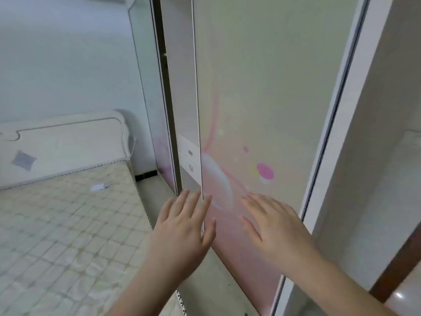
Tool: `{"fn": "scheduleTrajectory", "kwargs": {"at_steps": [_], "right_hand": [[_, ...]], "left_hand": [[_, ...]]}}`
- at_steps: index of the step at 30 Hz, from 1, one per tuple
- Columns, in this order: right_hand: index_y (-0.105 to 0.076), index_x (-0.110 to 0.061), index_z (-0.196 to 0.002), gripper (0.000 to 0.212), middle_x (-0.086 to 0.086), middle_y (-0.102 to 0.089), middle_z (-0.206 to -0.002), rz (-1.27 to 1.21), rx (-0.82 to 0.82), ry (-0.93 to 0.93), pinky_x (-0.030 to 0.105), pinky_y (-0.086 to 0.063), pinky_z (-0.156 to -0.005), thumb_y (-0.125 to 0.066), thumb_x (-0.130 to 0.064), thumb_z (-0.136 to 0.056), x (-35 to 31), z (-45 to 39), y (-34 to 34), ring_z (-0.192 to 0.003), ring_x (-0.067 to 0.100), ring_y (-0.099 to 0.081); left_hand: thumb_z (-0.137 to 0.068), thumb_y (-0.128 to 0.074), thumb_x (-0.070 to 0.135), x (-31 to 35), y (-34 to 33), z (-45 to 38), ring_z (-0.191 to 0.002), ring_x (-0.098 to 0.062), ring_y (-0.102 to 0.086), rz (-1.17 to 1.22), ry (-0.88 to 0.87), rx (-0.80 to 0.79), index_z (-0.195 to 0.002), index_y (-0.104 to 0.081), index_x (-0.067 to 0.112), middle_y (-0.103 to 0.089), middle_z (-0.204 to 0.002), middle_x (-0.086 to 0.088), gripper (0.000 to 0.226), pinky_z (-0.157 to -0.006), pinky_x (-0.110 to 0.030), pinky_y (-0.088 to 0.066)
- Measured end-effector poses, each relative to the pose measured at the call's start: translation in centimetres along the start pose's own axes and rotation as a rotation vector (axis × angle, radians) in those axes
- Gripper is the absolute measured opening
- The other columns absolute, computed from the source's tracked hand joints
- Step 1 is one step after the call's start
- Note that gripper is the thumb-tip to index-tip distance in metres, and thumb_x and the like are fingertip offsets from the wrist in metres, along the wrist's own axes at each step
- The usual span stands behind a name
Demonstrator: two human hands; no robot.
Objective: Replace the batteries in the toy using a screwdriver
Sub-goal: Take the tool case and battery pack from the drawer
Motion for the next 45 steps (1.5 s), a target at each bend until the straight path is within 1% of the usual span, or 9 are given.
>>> {"fn": "scheduleTrajectory", "kwargs": {"at_steps": [7, 14, 20, 26, 29, 32, 34, 39, 45], "right_hand": [[-0.054, -0.013, -0.133, 0.055, 0.006, -0.058, -0.131, -0.025, -0.063, -0.053, 0.042, -0.046, -0.097, -0.027, -0.044, -0.097, 2.0, -1.9, -6.8, -0.121, 0.026, -0.054], [-0.051, -0.017, -0.136, 0.057, 0.006, -0.052, -0.139, -0.051, -0.189, -0.048, 0.043, -0.043, -0.101, -0.021, -0.047, -0.098, 5.8, -3.3, -13.9, -0.125, 0.025, -0.05], [-0.032, -0.018, -0.146, 0.059, 0.004, -0.045, -0.145, -0.149, -0.331, -0.065, 0.036, -0.03, -0.109, -0.016, -0.05, -0.099, 11.7, -5.4, -21.2, -0.134, 0.023, -0.042], [-0.04, -0.019, -0.143, 0.056, 0.006, -0.042, -0.148, -0.217, -0.394, 0.004, 0.039, -0.041, -0.104, -0.031, -0.046, -0.095, 12.4, -9.9, -25.0, -0.132, 0.023, -0.044], [-0.04, -0.02, -0.144, 0.059, 0.005, -0.039, -0.15, -0.232, -0.416, 0.025, 0.039, -0.04, -0.104, -0.028, -0.048, -0.094, 11.8, -12.6, -26.7, -0.135, 0.023, -0.041], [-0.021, -0.023, -0.151, 0.069, 0.002, -0.019, -0.159, -0.297, -0.473, 0.041, 0.037, -0.022, -0.115, -0.01, -0.054, -0.091, 10.5, -16.2, -29.3, -0.145, 0.022, -0.02], [-0.012, -0.026, -0.153, 0.063, 0.0, -0.009, -0.161, -0.333, -0.497, 0.043, 0.036, -0.013, -0.117, -0.013, -0.053, -0.096, 9.3, -18.7, -31.0, -0.148, 0.02, -0.009], [-0.023, -0.026, -0.15, 0.077, -0.001, -0.017, -0.16, -0.32, -0.478, 0.063, 0.038, -0.018, -0.118, 0.001, -0.057, -0.084, 6.6, -24.4, -35.4, -0.146, 0.02, -0.016], [-0.026, -0.022, -0.15, 0.072, -0.003, -0.026, -0.157, -0.263, -0.431, 0.094, 0.041, -0.022, -0.116, -0.005, -0.055, -0.089, 4.1, -33.9, -41.4, -0.144, 0.021, -0.025]], "left_hand": [[-0.094, -0.027, 0.044, -2.6, -7.0, -2.6, -0.138, -0.024, -0.041, 0.005, -0.018, -0.1, -0.141, -0.048, 0.024, -0.052, -0.142, -0.002, 0.055, -0.109, -0.047, -0.036], [-0.096, -0.025, 0.049, -1.8, -14.6, -5.0, -0.142, -0.023, -0.033, -0.001, -0.001, -0.174, -0.146, -0.04, 0.025, -0.043, -0.15, 0.0, 0.057, -0.112, -0.047, -0.031], [-0.097, -0.032, 0.046, -0.8, -21.0, -8.5, -0.144, -0.02, -0.03, -0.022, 0.039, -0.278, -0.147, -0.038, 0.026, -0.04, -0.151, 0.002, 0.054, -0.114, -0.045, -0.026], [-0.097, -0.03, 0.046, -1.9, -24.5, -10.9, -0.143, -0.018, -0.032, -0.032, 0.107, -0.327, -0.147, -0.039, 0.028, -0.042, -0.151, 0.004, 0.053, -0.115, -0.041, -0.021], [-0.097, -0.027, 0.048, -4.8, -25.4, -11.8, -0.143, -0.019, -0.032, -0.08, 0.246, -0.347, -0.146, -0.039, 0.029, -0.042, -0.15, 0.003, 0.054, -0.115, -0.042, -0.02], [-0.095, -0.026, 0.051, -8.1, -26.0, -13.0, -0.143, -0.022, -0.032, -0.117, 0.371, -0.333, -0.146, -0.039, 0.031, -0.042, -0.151, 0.002, 0.057, -0.115, -0.042, -0.017], [-0.094, -0.025, 0.053, -9.6, -26.9, -13.9, -0.143, -0.022, -0.032, -0.118, 0.393, -0.349, -0.146, -0.039, 0.032, -0.041, -0.151, 0.002, 0.058, -0.115, -0.041, -0.017], [-0.093, -0.018, 0.054, -14.6, -29.8, -17.0, -0.146, -0.021, -0.025, -0.076, 0.452, -0.35, -0.147, -0.035, 0.035, -0.034, -0.155, 0.003, 0.06, -0.117, -0.044, -0.019], [-0.09, -0.014, 0.055, -24.6, -33.3, -24.1, -0.148, -0.019, -0.018, -0.053, 0.525, -0.27, -0.149, -0.028, 0.036, -0.025, -0.159, 0.003, 0.064, -0.118, -0.045, -0.014]]}}
Point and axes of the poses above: each hand's wrist, its own z-axis away from the middle knuckle, its own y-axis out of the back of the hand, x = y × z, the point moved 10 cm from there along -z, towards the middle knuckle
